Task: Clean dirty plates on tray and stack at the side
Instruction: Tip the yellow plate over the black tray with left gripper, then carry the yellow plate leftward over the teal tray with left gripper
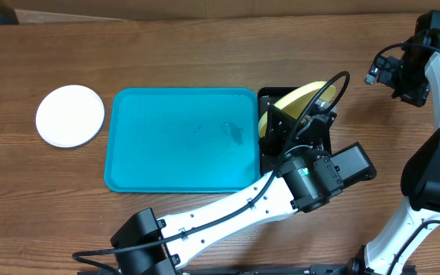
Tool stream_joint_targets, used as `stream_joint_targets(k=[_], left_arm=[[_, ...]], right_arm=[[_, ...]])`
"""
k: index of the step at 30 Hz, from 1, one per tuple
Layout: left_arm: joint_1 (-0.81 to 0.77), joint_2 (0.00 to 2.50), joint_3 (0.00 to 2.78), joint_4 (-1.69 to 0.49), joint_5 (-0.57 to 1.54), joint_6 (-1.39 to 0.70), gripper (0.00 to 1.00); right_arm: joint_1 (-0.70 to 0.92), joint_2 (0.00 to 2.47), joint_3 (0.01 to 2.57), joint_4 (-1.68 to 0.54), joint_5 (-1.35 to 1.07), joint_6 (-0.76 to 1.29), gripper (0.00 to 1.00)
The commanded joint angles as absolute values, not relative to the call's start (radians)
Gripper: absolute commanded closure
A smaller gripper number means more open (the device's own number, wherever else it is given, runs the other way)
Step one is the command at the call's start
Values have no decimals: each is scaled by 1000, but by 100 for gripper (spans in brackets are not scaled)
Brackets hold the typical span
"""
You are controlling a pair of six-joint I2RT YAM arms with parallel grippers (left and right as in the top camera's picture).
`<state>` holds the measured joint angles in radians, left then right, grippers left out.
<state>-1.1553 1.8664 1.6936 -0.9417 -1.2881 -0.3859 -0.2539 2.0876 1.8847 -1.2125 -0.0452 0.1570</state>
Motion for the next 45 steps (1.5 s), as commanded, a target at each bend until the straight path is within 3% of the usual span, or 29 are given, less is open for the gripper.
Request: stream_joint_targets(k=[1,6,13,18,23,27,35,45], left_arm=[[-1159,1835,1725,-934,-1339,-389,96],[-1151,1835,1725,-935,-1189,-390,96],[-1032,1844,1721,-944,-652,-487,96],[-841,1844,1721,-945,-254,-509,96],[-562,1844,1721,-982,183,-505,96],[-343,1844,1720,-1030,417,-493,96],[72,1844,1715,-1135,464,-486,96],[466,1844,1645,-1174,247,-487,96]], right_arm=[[-256,2069,1897,-1209,-46,160,0],[-256,2069,1897,-1209,-46,160,0],[-256,2069,1897,-1209,-46,160,0],[-256,2069,1897,-1209,-46,160,0],[-256,2069,1897,-1209,-46,160,0],[-256,2069,1897,-1209,-46,160,0],[-256,2069,1897,-1209,-46,160,0],[-256,2069,1897,-1209,-46,160,0]])
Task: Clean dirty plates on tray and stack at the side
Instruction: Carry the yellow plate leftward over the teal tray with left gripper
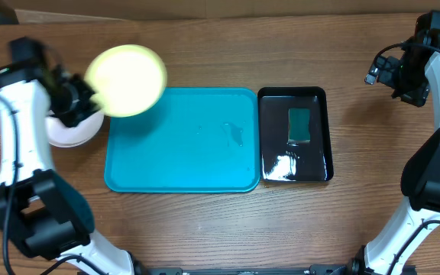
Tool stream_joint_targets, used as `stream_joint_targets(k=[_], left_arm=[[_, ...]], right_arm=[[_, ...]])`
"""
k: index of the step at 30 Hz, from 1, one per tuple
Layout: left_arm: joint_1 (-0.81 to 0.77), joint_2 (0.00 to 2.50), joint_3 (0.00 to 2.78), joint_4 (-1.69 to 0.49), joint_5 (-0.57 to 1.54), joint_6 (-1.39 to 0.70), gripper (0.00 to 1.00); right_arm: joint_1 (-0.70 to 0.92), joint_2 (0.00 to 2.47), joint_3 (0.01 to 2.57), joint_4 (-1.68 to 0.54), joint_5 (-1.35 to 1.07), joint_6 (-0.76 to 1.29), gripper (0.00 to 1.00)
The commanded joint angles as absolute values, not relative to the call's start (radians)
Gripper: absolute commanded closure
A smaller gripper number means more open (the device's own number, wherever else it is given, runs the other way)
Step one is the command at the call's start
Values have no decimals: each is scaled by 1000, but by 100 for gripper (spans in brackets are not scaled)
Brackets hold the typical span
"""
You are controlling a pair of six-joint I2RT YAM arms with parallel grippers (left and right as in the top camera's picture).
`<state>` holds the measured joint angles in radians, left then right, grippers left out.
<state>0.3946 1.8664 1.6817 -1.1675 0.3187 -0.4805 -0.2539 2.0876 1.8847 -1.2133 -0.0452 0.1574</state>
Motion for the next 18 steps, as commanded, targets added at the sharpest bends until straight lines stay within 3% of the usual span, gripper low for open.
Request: stream_joint_targets(k=[1,10,18], left_arm=[[498,1844,1632,-1171,237,-487,96],[743,1844,1493,-1061,178,-487,96],[763,1844,1384,-881,154,-487,96]], right_arm=[[-256,2069,1897,-1209,-46,160,0],[-256,2069,1897,-1209,-46,160,0],[-256,2069,1897,-1209,-46,160,0]])
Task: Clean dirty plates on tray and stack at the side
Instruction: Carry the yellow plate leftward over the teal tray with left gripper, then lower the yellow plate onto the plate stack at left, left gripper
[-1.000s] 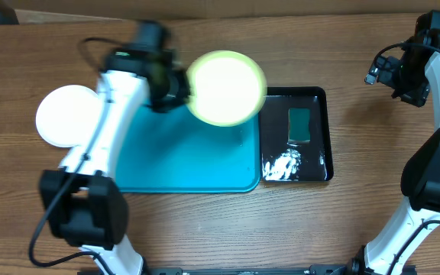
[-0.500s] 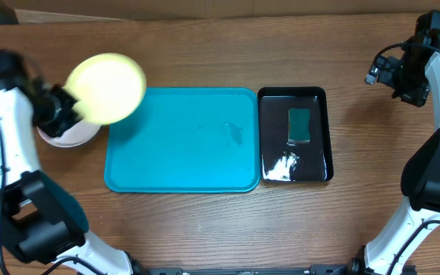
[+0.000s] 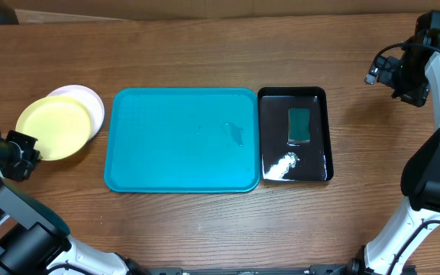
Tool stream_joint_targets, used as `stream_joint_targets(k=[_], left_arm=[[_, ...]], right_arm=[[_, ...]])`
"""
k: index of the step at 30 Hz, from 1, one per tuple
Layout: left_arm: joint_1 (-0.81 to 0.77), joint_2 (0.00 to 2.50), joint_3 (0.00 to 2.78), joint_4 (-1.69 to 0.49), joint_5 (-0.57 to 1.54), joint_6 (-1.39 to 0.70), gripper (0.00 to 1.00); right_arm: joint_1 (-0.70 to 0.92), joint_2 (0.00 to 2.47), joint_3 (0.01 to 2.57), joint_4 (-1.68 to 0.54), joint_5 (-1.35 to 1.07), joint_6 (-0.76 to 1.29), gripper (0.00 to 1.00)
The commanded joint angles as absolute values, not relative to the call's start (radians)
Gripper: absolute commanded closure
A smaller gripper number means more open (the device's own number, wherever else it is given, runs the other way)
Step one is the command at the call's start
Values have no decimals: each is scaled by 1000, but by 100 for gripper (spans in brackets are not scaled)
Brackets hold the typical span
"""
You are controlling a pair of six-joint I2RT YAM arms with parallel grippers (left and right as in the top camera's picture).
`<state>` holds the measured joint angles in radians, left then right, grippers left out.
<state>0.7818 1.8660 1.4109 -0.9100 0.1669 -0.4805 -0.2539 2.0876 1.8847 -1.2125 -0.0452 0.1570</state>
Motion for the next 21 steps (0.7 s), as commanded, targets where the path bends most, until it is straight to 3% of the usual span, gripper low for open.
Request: stream_joint_targets(k=[1,21], left_arm=[[758,1844,1376,-860,153,-487,96],[644,1845,1362,-651,39,-487,94]], right_arm=[[-256,2069,1897,-1209,-46,160,0],[-256,2069,1897,-1209,-46,160,0]])
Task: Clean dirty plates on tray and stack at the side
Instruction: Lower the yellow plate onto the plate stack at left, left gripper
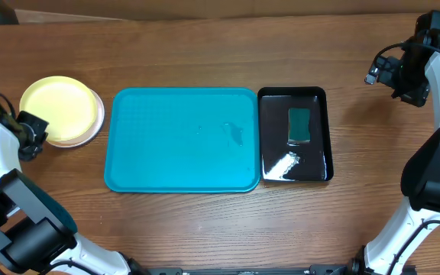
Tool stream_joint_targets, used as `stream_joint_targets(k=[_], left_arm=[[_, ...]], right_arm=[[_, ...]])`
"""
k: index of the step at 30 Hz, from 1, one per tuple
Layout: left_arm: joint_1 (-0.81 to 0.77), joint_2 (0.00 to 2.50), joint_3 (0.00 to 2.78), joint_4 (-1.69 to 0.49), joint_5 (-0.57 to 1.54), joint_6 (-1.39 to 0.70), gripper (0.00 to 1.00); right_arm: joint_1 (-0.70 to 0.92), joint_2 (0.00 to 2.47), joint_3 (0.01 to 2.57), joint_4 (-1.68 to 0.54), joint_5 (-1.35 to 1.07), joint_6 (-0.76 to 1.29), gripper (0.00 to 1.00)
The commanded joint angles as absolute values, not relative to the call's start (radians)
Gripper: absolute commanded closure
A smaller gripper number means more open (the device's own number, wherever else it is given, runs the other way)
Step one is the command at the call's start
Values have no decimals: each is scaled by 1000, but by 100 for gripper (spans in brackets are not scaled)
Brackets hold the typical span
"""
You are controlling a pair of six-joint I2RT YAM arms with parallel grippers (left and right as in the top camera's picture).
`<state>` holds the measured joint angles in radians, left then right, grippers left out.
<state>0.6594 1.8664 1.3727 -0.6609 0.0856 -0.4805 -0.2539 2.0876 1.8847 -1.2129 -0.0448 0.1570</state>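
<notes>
A yellow plate (59, 109) lies flat on a white plate (92, 131) at the table's left, nearly covering it. My left gripper (35, 130) is at the yellow plate's lower-left rim; whether its fingers are still closed on the rim does not show. The teal tray (182, 172) in the middle holds no plates, only a small wet smear. My right gripper (380, 74) hangs at the far right, well away from the tray, and its fingers are too small to read.
A black basin (267, 137) stands against the tray's right side, with a green sponge (299, 124) and some water in it. The right arm's links run down the right edge of the table.
The yellow plate has shifted up and slightly right, from overhanging the white plate's lower left to sitting squarely on it. My left gripper moved the same way and stays at its rim.
My left arm reached across to the black basin, where the yellow plate stood tilted. Then it held that plate in the air beside the white plate at the left. Then the plate lay off-centre on the white one, and now sits squarely on it. The right arm never moved.
</notes>
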Motion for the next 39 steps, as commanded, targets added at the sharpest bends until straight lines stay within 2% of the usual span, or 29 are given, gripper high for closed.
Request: stream_joint_targets(k=[1,10,14,16,18,23,25,29,32,34,39], left_arm=[[640,1845,1362,-649,31,-487,94],[629,1851,1361,-649,-4,-495,93],[627,1877,1361,-648,2,-496,89],[627,1892,1361,-648,15,-506,82],[627,1903,1361,-646,56,-510,67],[628,1903,1379,-652,215,-426,39],[627,1903,1408,-678,325,-357,33],[619,1903,1461,-731,446,-290,31],[594,1903,1485,-756,453,-264,29],[574,1903,1484,-756,453,-266,0],[535,1904,1484,-755,451,-266,0]], right_arm=[[-256,2069,1897,-1209,-46,160,0],[-256,2069,1897,-1209,-46,160,0],[-256,2069,1897,-1209,-46,160,0],[-256,2069,1897,-1209,-46,160,0],[-256,2069,1897,-1209,-46,160,0],[-256,2069,1897,-1209,-46,160,0],[-256,2069,1897,-1209,-46,160,0],[-256,2069,1897,-1209,-46,160,0],[-256,2069,1897,-1209,-46,160,0],[-256,2069,1897,-1209,-46,160,0],[-256,2069,1897,-1209,-46,160,0]])
